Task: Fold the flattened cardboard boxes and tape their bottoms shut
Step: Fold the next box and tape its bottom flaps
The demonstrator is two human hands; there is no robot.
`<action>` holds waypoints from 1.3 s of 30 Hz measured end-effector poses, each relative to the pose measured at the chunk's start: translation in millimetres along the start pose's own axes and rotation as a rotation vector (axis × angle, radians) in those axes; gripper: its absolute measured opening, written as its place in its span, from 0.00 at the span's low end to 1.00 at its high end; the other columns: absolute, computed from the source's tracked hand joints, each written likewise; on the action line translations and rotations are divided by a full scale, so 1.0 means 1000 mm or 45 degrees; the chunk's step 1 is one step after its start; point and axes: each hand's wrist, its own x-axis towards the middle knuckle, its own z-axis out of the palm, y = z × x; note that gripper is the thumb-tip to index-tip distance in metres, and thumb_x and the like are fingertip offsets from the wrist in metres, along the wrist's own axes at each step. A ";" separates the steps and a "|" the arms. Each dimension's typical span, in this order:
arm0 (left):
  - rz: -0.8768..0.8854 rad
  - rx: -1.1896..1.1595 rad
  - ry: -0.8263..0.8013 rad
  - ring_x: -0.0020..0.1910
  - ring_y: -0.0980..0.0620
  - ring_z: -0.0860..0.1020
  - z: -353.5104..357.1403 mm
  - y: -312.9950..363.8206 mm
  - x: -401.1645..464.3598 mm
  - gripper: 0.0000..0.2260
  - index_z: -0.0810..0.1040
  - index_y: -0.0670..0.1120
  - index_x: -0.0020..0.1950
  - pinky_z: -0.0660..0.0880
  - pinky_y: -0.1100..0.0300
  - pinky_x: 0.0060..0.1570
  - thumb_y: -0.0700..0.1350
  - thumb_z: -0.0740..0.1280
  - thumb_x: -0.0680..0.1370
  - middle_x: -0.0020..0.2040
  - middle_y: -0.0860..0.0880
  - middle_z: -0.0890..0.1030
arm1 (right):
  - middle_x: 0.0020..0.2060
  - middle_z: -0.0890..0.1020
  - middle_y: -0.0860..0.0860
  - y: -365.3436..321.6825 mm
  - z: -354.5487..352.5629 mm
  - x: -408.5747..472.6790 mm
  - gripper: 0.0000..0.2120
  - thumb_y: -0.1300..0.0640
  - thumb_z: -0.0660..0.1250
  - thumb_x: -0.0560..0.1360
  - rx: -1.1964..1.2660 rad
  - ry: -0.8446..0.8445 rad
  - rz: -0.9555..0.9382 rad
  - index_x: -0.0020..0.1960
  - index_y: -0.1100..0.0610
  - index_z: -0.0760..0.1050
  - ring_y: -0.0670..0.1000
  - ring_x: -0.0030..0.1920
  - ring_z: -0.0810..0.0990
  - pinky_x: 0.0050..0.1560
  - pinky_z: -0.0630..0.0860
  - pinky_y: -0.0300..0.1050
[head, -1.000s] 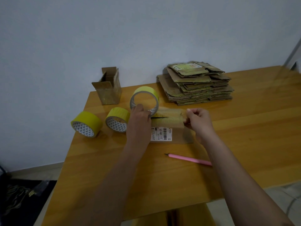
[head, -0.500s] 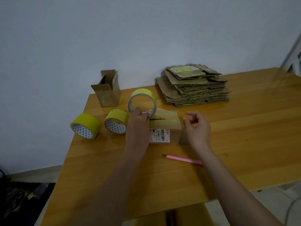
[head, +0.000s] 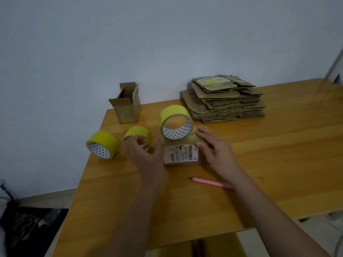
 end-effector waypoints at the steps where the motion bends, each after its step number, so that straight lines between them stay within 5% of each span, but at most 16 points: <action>1: -0.201 -0.016 -0.071 0.46 0.57 0.73 0.002 0.002 0.004 0.14 0.71 0.44 0.57 0.72 0.71 0.41 0.43 0.72 0.76 0.50 0.50 0.71 | 0.70 0.73 0.51 0.001 -0.002 0.001 0.18 0.56 0.66 0.79 0.011 -0.010 0.001 0.68 0.59 0.74 0.41 0.71 0.64 0.70 0.57 0.28; 3: -0.403 0.006 -0.218 0.47 0.60 0.75 0.007 0.001 0.009 0.15 0.73 0.45 0.62 0.71 0.72 0.39 0.47 0.69 0.78 0.52 0.50 0.76 | 0.69 0.72 0.48 0.002 -0.006 0.003 0.18 0.57 0.66 0.79 0.037 -0.022 0.009 0.68 0.59 0.74 0.39 0.70 0.64 0.67 0.56 0.23; 7: -0.385 -0.133 -0.440 0.55 0.53 0.76 0.020 0.003 0.000 0.15 0.74 0.45 0.64 0.75 0.64 0.47 0.43 0.66 0.78 0.59 0.46 0.75 | 0.67 0.69 0.42 0.003 -0.012 0.006 0.18 0.58 0.66 0.79 0.088 -0.041 0.040 0.68 0.57 0.74 0.37 0.69 0.63 0.67 0.60 0.27; 10: -0.288 -0.091 -0.473 0.56 0.53 0.72 0.032 0.004 -0.008 0.27 0.72 0.48 0.65 0.74 0.61 0.51 0.58 0.67 0.69 0.60 0.48 0.69 | 0.66 0.68 0.42 0.004 -0.016 0.008 0.17 0.59 0.66 0.79 0.085 -0.028 0.044 0.67 0.57 0.74 0.36 0.68 0.63 0.64 0.59 0.22; 12: -0.290 -0.006 -0.409 0.58 0.53 0.70 0.041 0.007 -0.009 0.29 0.73 0.50 0.63 0.73 0.59 0.55 0.62 0.71 0.67 0.58 0.51 0.67 | 0.66 0.68 0.42 0.005 -0.016 0.008 0.17 0.59 0.66 0.78 0.109 -0.035 0.051 0.67 0.57 0.74 0.33 0.67 0.62 0.62 0.58 0.19; 17: -0.334 0.042 -0.170 0.53 0.56 0.71 0.052 0.011 -0.014 0.09 0.77 0.51 0.46 0.73 0.57 0.57 0.53 0.74 0.73 0.54 0.52 0.68 | 0.65 0.69 0.40 0.007 -0.014 0.006 0.18 0.61 0.67 0.78 0.145 -0.023 0.056 0.67 0.58 0.75 0.31 0.67 0.61 0.62 0.59 0.19; 21: -0.367 0.111 -0.093 0.52 0.58 0.70 0.057 0.014 -0.019 0.13 0.82 0.46 0.46 0.68 0.62 0.52 0.55 0.73 0.73 0.54 0.52 0.69 | 0.65 0.68 0.37 0.007 -0.011 0.007 0.18 0.61 0.68 0.77 0.160 0.000 0.038 0.67 0.54 0.74 0.26 0.66 0.61 0.63 0.59 0.20; 24: -0.395 0.180 -0.058 0.49 0.54 0.75 0.062 0.011 -0.013 0.13 0.84 0.47 0.44 0.73 0.56 0.52 0.56 0.71 0.74 0.53 0.49 0.77 | 0.65 0.68 0.37 0.009 -0.007 0.007 0.18 0.61 0.68 0.77 0.117 0.020 0.012 0.67 0.55 0.74 0.22 0.64 0.61 0.62 0.59 0.20; 28: -0.336 0.207 -0.067 0.38 0.54 0.78 0.056 0.009 -0.009 0.14 0.84 0.47 0.40 0.72 0.61 0.38 0.57 0.69 0.76 0.41 0.49 0.82 | 0.68 0.71 0.45 0.013 -0.005 0.005 0.19 0.59 0.68 0.77 0.062 0.026 0.025 0.67 0.58 0.75 0.33 0.69 0.62 0.66 0.59 0.23; 32: -0.366 0.003 -0.078 0.29 0.60 0.73 0.047 0.012 -0.002 0.11 0.84 0.44 0.39 0.66 0.70 0.28 0.49 0.70 0.77 0.30 0.52 0.79 | 0.66 0.69 0.40 0.012 -0.010 0.005 0.18 0.58 0.67 0.77 0.079 0.024 0.069 0.67 0.56 0.75 0.21 0.63 0.60 0.64 0.61 0.24; 39: -0.684 -0.376 0.091 0.42 0.49 0.84 0.036 0.000 0.008 0.07 0.81 0.48 0.39 0.81 0.53 0.44 0.44 0.70 0.77 0.38 0.49 0.84 | 0.66 0.70 0.40 0.008 -0.014 0.007 0.18 0.60 0.68 0.77 0.142 -0.008 0.122 0.67 0.55 0.75 0.20 0.62 0.61 0.71 0.65 0.41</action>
